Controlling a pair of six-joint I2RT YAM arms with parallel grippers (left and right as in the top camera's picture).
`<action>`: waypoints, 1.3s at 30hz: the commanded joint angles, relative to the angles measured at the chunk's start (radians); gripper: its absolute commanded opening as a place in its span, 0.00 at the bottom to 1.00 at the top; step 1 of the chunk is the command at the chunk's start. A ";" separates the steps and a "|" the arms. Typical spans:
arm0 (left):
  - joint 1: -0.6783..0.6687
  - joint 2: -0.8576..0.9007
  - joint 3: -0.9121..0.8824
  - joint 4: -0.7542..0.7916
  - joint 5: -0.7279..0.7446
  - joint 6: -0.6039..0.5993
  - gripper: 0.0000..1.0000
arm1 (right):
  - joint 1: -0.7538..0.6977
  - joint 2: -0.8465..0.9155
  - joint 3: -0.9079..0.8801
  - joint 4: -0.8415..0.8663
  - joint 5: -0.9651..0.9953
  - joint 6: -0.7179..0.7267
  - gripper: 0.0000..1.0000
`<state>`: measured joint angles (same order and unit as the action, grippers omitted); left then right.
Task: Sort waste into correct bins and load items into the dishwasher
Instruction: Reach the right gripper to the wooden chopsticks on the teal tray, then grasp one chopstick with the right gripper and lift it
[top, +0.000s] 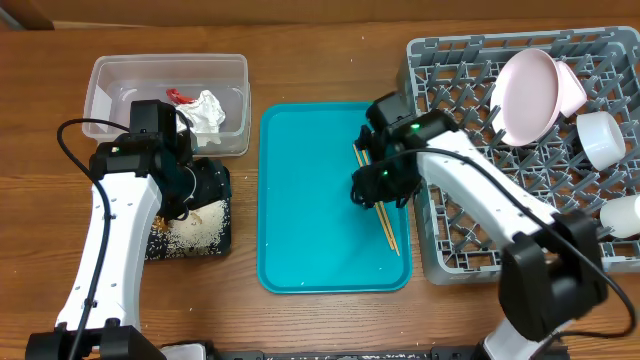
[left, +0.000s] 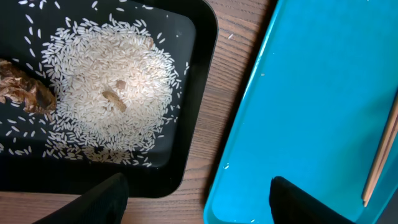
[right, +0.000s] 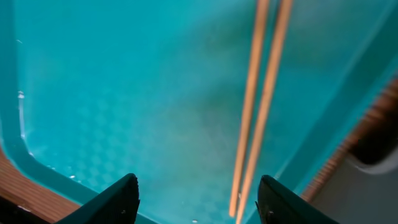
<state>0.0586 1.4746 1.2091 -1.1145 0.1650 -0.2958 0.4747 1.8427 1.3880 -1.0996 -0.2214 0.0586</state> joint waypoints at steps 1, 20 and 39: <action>-0.007 0.005 0.009 0.000 0.009 0.011 0.75 | 0.014 0.044 -0.008 0.010 -0.005 -0.007 0.64; -0.007 0.005 0.009 0.008 0.008 0.011 0.78 | 0.035 0.164 -0.057 0.052 -0.043 -0.006 0.64; -0.007 0.005 0.009 0.008 0.009 0.011 0.78 | 0.041 0.164 -0.129 0.054 0.030 0.084 0.34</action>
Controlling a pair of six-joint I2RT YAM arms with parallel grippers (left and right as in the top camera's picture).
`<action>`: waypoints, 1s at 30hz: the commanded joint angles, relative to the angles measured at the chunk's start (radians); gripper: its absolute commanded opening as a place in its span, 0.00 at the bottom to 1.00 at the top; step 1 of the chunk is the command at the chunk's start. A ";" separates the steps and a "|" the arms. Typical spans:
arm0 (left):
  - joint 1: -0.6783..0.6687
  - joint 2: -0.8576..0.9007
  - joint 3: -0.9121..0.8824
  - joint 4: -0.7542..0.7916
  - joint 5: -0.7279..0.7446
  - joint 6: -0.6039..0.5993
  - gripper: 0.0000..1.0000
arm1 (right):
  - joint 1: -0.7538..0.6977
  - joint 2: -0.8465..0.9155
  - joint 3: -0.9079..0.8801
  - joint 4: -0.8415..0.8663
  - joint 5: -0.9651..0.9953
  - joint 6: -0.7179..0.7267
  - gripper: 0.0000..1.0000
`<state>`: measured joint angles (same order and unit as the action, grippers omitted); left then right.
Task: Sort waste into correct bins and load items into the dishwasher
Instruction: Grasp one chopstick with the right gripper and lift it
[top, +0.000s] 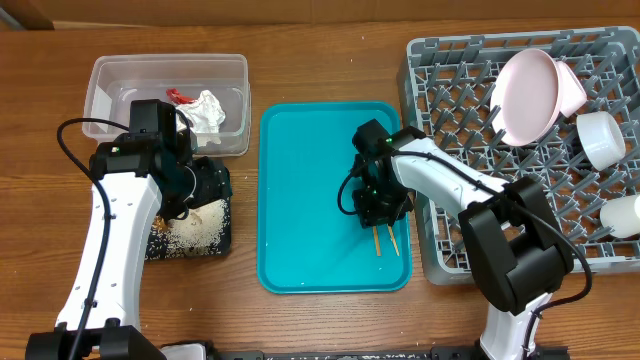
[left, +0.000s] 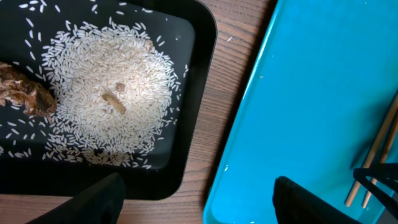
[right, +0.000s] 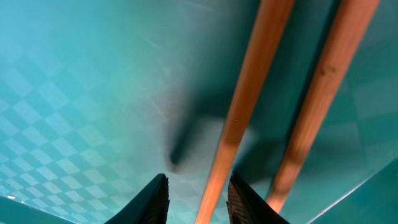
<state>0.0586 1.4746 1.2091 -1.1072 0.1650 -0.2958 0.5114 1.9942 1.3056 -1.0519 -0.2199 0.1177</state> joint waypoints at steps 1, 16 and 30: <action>-0.007 0.005 0.009 0.001 0.008 0.011 0.78 | 0.005 0.013 -0.059 0.007 0.029 0.025 0.33; -0.007 0.005 0.009 0.003 0.009 0.011 0.79 | 0.005 0.011 -0.063 -0.027 0.017 0.025 0.04; -0.007 0.005 0.009 0.004 0.008 0.011 0.79 | 0.000 -0.249 0.131 -0.122 0.172 0.025 0.04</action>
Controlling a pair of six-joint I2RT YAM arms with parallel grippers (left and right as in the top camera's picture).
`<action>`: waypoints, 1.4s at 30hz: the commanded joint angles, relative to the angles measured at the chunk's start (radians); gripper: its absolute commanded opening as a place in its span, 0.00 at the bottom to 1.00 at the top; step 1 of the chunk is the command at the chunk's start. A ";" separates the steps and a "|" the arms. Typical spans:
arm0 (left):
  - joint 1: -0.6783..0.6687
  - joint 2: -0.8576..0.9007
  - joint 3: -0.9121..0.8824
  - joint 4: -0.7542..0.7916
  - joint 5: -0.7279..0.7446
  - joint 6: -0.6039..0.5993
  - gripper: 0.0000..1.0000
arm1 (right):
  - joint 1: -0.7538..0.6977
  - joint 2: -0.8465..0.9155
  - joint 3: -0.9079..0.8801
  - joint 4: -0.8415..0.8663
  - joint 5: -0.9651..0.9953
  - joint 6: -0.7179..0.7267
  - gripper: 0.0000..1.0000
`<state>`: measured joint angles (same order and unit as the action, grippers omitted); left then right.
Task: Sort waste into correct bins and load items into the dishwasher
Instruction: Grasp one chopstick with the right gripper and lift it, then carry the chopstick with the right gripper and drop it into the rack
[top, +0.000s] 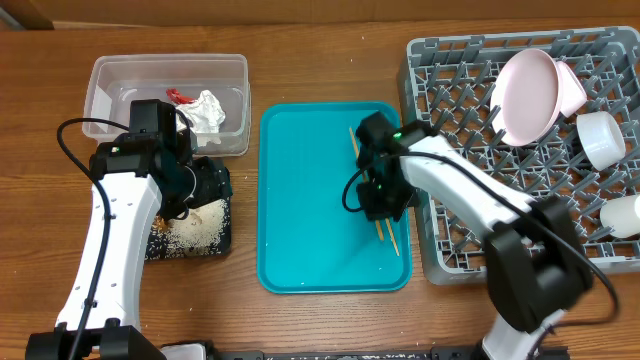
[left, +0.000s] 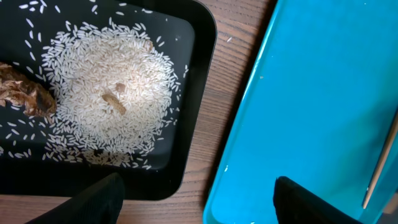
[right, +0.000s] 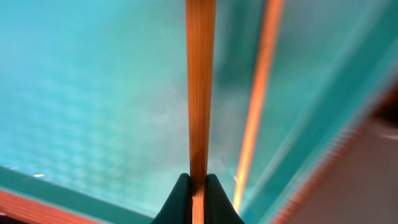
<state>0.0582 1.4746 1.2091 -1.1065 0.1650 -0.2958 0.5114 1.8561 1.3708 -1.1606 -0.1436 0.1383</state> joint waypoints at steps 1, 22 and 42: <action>-0.006 0.005 0.009 0.003 0.008 0.011 0.79 | -0.004 -0.134 0.079 -0.024 0.128 0.004 0.04; -0.006 0.005 0.009 0.008 0.008 0.011 0.79 | -0.295 -0.221 -0.055 -0.006 0.207 -0.069 0.04; -0.006 0.005 0.009 0.007 0.009 0.011 0.79 | -0.293 -0.221 -0.172 0.086 0.148 -0.086 0.18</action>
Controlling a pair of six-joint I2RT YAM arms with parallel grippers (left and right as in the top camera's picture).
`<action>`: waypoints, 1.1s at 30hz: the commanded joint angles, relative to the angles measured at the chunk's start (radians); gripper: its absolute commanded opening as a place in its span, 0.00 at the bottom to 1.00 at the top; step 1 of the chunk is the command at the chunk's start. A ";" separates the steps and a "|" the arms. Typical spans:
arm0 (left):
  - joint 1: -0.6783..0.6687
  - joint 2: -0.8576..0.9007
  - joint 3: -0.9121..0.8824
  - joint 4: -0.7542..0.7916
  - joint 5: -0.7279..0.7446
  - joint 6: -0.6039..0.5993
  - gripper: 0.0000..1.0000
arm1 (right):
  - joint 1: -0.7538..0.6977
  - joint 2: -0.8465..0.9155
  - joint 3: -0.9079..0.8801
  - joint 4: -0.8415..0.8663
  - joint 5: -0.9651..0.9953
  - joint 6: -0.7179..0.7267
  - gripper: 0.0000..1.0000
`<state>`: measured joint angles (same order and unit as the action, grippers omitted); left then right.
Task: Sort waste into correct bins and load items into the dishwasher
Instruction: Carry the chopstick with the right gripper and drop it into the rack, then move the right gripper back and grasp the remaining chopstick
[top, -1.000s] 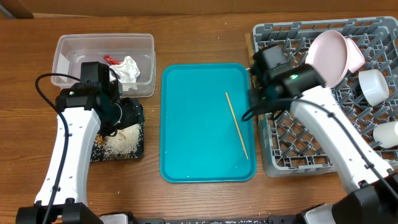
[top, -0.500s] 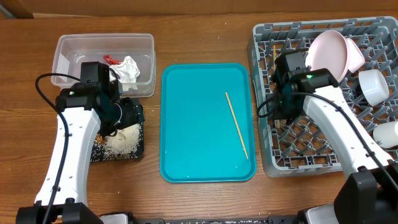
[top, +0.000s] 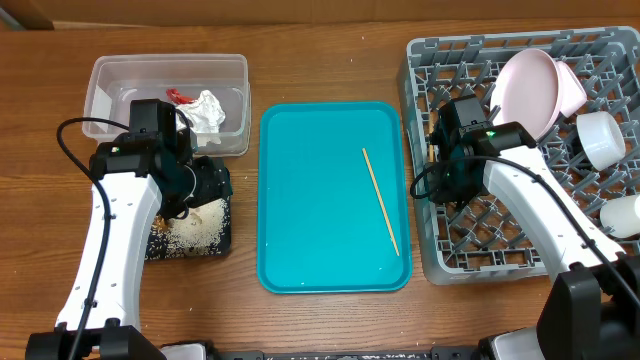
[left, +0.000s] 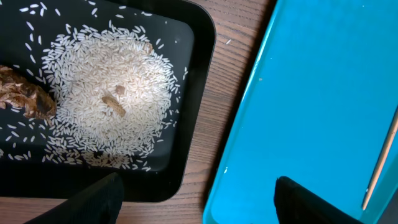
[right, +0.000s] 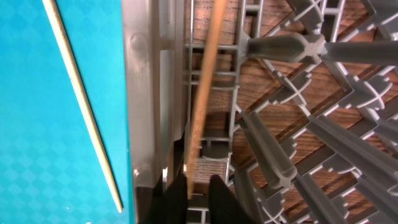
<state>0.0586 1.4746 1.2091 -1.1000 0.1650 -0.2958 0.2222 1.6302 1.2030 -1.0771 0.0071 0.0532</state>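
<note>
My right gripper (right: 198, 182) is shut on one wooden chopstick (right: 202, 93), which hangs over the left side of the grey dishwasher rack (right: 292, 46), just inside its wall. In the overhead view this gripper (top: 447, 172) sits at the rack's (top: 500, 250) left edge. A second chopstick (top: 380, 201) lies alone on the teal tray (top: 310, 200); it also shows as a chopstick (right: 81, 106) in the right wrist view. My left gripper (left: 199, 205) stands open with nothing in it, above the gap between the black rice tray (left: 199, 37) and the teal tray (left: 311, 93).
A clear bin (top: 165, 100) at the back left holds crumpled white and red waste. The black tray carries loose rice (left: 106, 106) and a brown scrap (left: 25, 99). A pink bowl (top: 530, 95) and white cups (top: 605, 140) stand in the rack.
My right gripper, shut on one chopstick above the teal tray, has moved right and now holds it over the rack's left edge. The other chopstick stays on the tray. The left arm is unchanged.
My right gripper first stood open above two chopsticks on the teal tray. Then it was down close around one of them, then shut on that one above the tray. Now the chopstick is over the rack. The left gripper stayed open by the rice tray throughout.
</note>
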 joint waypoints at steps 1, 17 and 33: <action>-0.007 0.005 0.009 0.001 0.009 0.011 0.79 | -0.004 0.005 -0.004 0.003 -0.003 -0.001 0.18; -0.007 0.005 0.009 0.001 0.008 0.011 0.81 | -0.006 0.004 0.143 -0.072 -0.002 -0.001 0.22; -0.007 0.005 0.009 0.005 0.008 0.011 0.82 | 0.154 0.087 0.270 0.018 -0.114 -0.035 0.45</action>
<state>0.0586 1.4746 1.2091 -1.0927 0.1650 -0.2958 0.3653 1.6695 1.4887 -1.0622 -0.0975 0.0257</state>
